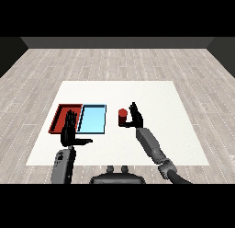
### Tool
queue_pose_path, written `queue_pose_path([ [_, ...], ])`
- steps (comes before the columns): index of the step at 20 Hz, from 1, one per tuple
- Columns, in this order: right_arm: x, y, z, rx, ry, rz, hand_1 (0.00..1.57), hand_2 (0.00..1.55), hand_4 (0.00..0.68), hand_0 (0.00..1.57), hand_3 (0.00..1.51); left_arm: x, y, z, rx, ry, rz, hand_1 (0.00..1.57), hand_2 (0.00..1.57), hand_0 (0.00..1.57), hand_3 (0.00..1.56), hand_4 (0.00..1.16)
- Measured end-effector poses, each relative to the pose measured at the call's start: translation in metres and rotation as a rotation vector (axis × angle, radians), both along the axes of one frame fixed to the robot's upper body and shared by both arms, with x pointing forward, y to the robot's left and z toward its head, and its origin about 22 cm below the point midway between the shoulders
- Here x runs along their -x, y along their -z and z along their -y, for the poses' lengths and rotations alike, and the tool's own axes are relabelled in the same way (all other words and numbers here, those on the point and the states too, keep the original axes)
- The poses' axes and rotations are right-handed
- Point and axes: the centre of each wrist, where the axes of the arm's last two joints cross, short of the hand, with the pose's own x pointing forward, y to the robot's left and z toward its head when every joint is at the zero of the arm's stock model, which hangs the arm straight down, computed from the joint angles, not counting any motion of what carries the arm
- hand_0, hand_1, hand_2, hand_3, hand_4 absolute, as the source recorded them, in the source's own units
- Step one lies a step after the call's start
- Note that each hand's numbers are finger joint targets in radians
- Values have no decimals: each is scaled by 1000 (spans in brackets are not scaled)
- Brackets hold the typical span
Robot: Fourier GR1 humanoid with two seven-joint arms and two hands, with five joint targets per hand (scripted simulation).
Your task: Pick the red can and put it in the red box
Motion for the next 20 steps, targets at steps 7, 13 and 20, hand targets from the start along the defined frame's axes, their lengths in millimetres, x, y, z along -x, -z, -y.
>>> queue_pose_path([
  [7,-2,7,-7,10,-10,-30,0,0,0,0,0,0,-5,2,4,14,6,0,0,0,0,0],
  [13,-6,6,-10,15,2,-40,0,0,0,0,0,5,-3,1,-1,14,7,0,0,0,0,0],
  [20,-10,6,-16,27,2,-60,0,0,0,0,0,3,0,-1,6,7,1,0,0,0,0,0],
])
